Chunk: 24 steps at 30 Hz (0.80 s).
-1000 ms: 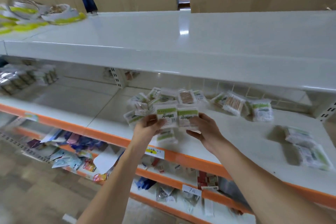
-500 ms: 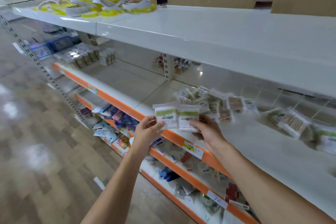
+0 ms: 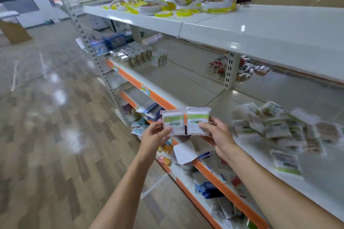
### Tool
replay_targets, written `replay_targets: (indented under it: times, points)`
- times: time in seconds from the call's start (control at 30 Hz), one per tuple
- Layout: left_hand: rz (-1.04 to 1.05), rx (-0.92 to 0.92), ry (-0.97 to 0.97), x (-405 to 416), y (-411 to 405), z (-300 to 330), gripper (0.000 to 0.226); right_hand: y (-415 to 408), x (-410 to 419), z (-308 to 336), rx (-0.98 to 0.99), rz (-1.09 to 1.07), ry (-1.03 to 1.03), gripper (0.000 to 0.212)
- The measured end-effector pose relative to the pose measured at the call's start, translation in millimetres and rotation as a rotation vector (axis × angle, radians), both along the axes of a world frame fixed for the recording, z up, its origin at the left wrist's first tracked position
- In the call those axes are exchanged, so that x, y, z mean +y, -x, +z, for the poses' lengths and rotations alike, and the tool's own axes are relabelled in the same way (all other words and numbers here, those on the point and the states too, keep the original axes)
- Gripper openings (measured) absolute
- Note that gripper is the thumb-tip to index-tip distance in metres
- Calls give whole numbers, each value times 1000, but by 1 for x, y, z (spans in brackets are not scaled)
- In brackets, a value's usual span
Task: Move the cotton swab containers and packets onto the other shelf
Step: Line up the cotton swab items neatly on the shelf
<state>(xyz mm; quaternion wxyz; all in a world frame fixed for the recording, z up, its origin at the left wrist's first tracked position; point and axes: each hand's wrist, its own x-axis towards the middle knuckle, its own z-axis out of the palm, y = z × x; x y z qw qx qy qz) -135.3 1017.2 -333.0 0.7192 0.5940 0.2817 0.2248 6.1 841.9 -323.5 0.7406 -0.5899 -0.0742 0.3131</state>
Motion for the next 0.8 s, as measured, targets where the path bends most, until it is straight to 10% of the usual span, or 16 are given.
replay_targets:
  times: [0.8]
  points:
    - [301,-21,37,246,44,-8,28,0,298,-27,-23,242,-34,26]
